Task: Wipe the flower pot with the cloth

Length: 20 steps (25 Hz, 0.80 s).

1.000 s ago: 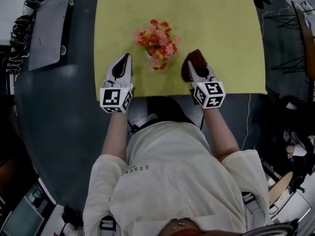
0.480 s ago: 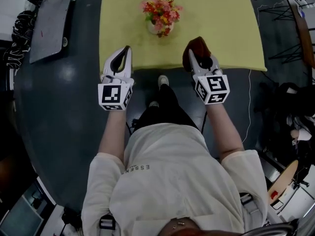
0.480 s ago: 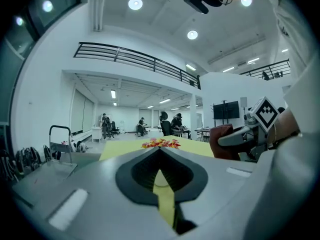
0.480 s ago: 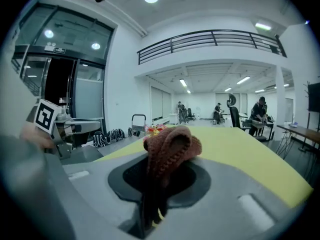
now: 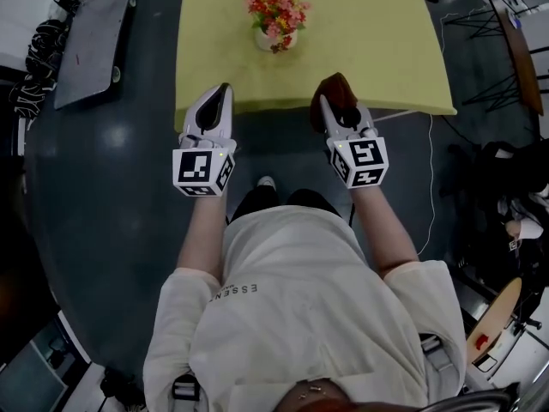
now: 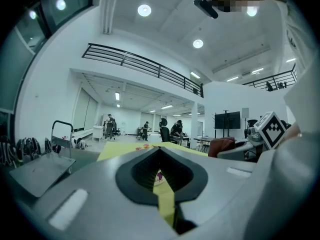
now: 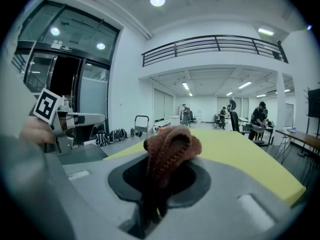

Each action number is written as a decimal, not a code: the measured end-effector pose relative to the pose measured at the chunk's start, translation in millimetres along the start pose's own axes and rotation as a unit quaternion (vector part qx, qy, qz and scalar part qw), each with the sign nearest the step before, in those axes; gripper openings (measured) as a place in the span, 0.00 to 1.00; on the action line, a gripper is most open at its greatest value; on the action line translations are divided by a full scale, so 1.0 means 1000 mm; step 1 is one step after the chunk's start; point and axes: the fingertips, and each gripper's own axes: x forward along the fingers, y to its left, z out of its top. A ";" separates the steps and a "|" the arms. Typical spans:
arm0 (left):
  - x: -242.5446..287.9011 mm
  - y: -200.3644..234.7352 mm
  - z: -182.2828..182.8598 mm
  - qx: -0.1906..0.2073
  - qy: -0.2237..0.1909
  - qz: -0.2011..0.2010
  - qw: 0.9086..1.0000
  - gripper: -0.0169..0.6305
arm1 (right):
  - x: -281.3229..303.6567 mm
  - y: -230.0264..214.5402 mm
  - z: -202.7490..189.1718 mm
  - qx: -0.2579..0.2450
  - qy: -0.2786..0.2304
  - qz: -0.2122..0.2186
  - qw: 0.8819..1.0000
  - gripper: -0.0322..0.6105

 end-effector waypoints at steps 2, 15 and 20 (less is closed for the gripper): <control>-0.002 -0.005 0.000 -0.008 0.004 0.005 1.000 0.05 | -0.007 0.001 0.002 -0.002 -0.004 0.004 1.000 0.14; -0.018 -0.052 0.007 0.014 -0.001 -0.020 1.000 0.05 | -0.041 -0.003 0.010 -0.009 -0.012 0.008 1.000 0.13; -0.023 -0.060 0.017 0.045 -0.012 -0.028 0.999 0.05 | -0.043 0.000 0.012 -0.017 -0.016 0.013 1.000 0.13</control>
